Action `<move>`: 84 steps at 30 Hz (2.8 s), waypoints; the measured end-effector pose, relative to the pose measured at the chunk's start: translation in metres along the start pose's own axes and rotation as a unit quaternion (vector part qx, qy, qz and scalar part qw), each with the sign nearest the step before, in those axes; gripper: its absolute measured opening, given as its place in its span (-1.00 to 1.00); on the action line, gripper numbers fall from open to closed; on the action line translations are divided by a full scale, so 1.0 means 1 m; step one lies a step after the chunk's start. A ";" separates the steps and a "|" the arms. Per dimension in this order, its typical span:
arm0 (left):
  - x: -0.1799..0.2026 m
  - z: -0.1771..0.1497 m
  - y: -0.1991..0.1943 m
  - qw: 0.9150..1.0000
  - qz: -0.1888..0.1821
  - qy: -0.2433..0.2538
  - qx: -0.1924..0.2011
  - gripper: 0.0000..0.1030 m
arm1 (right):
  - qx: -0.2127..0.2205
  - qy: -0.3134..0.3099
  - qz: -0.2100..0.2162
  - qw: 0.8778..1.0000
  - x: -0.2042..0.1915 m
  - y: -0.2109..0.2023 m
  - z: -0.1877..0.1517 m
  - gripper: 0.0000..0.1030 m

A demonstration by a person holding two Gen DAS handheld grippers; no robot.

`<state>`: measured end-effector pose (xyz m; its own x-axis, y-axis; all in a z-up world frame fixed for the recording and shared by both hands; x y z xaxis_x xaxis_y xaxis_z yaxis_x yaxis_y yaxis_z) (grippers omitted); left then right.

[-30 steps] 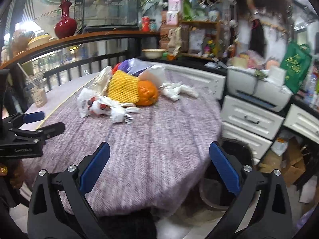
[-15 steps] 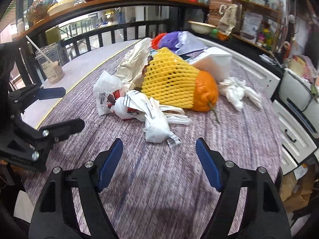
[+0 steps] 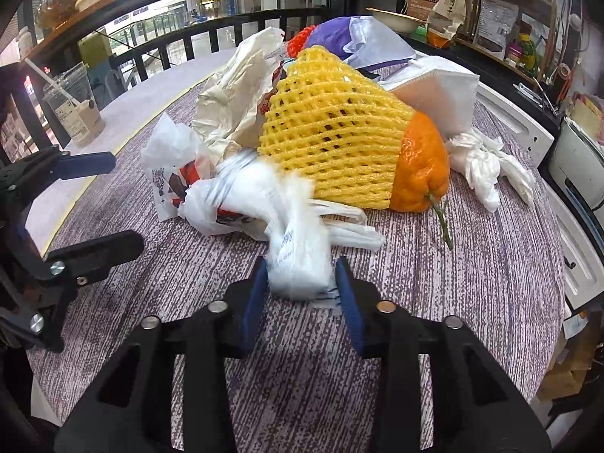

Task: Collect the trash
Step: 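Move the right gripper to the white plastic bag and close on it, then carry the white plastic bag with the right gripper over the black bin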

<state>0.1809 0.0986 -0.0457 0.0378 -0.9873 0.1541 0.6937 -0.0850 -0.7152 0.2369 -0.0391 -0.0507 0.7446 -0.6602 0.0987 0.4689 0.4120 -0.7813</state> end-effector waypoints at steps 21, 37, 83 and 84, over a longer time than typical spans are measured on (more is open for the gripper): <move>0.012 0.002 0.027 0.994 -0.094 0.023 -0.058 -0.46 | 0.035 0.046 -0.026 0.998 0.013 -0.049 -0.048 -0.41; 0.048 -0.015 0.000 0.989 -0.143 0.021 -0.028 -0.93 | 0.049 0.084 -0.041 0.994 0.029 -0.069 -0.082 -0.41; 0.297 0.012 -0.008 0.954 -0.289 0.075 0.035 -0.96 | -0.031 0.328 -0.149 0.932 0.199 -0.040 -0.272 -0.42; 0.302 0.014 -0.007 0.953 -0.290 0.078 0.034 -0.95 | -0.038 0.332 -0.147 0.931 0.201 -0.032 -0.275 -0.42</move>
<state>0.1974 -0.1970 0.0157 -0.4700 -0.7848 0.4040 0.6108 -0.6196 -0.4929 0.2407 -0.3579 -0.1753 0.1193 -0.9905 -0.0678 0.5527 0.1230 -0.8243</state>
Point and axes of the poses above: each gripper's, at about its wrist camera, not at the fingertips, and y roughly the way its jaws point, x to its right, z to its top, the point moved 1 cm from there along y, roughly the way its jaws point, and after that the axes turned 13 degrees about -y, right-handed, at the moved point
